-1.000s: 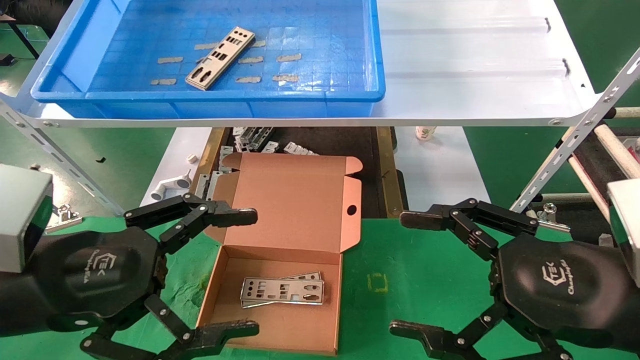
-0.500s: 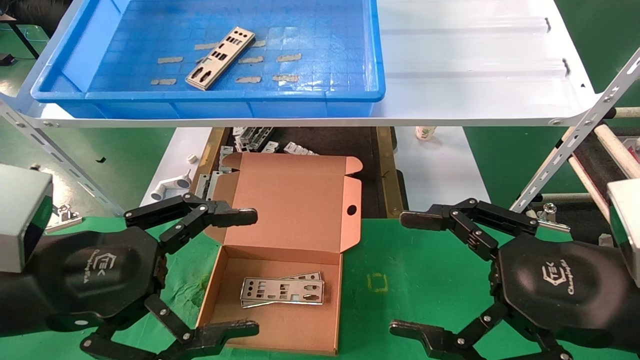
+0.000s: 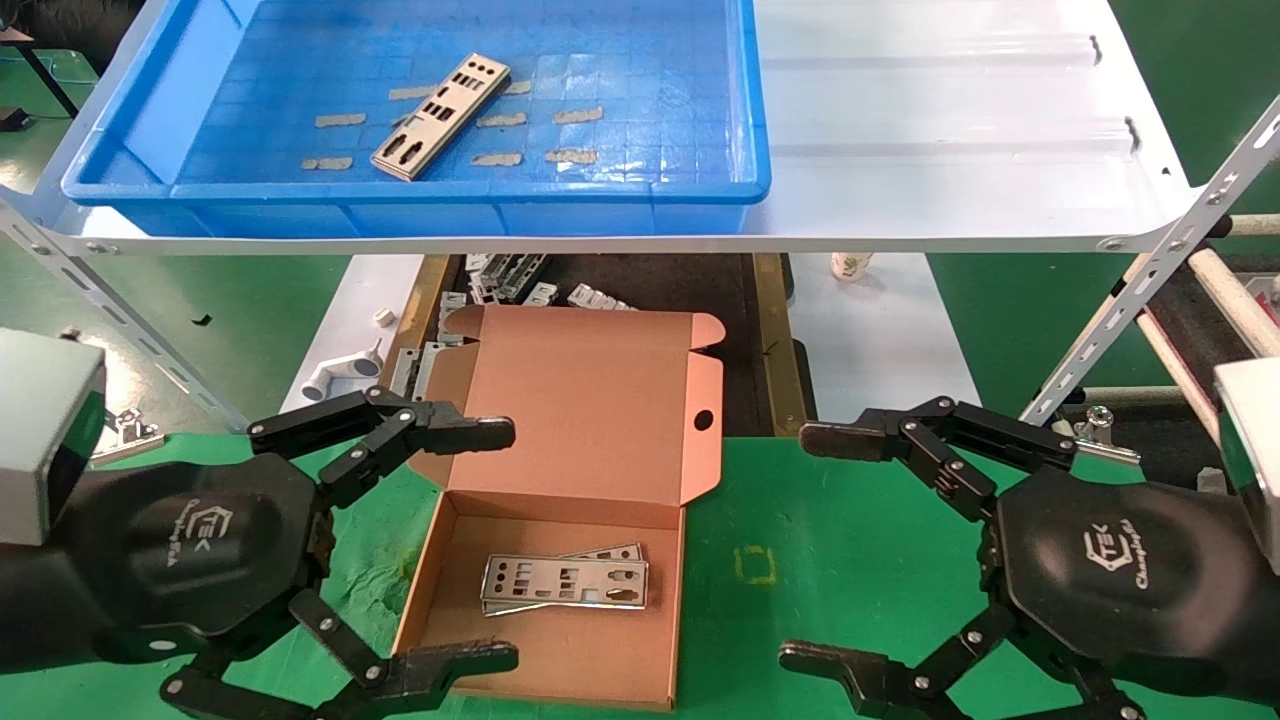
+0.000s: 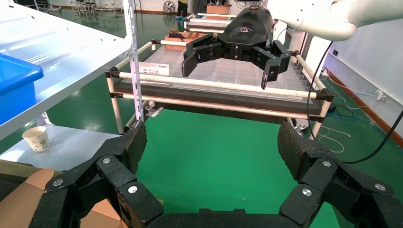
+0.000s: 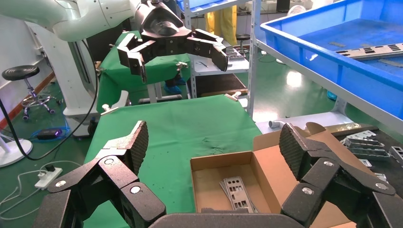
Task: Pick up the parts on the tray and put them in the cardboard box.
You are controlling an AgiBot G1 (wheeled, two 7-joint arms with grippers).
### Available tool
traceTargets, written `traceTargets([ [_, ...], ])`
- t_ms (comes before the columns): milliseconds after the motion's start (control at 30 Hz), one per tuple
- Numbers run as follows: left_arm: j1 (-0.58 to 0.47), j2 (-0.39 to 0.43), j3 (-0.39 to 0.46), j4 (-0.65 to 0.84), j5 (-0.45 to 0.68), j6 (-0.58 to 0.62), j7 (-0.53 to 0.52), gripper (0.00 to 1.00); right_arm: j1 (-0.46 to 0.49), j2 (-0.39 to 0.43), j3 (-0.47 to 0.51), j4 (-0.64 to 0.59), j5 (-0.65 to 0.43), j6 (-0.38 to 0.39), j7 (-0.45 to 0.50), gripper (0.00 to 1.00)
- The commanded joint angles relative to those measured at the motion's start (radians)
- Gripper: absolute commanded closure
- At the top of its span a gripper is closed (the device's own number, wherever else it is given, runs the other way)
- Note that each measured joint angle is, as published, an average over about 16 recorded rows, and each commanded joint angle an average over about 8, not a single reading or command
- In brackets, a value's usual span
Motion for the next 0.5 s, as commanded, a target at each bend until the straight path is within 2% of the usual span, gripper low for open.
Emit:
traceTargets([
  [33,0.000,0.000,0.000,0.000,0.000,0.000,0.000,0.00,0.000,0.000,0.000,0.000,0.000,0.000,0.000,0.00],
  [500,0.000,0.000,0.000,0.000,0.000,0.000,0.000,0.00,0.000,0.000,0.000,0.000,0.000,0.000,0.000,0.00],
])
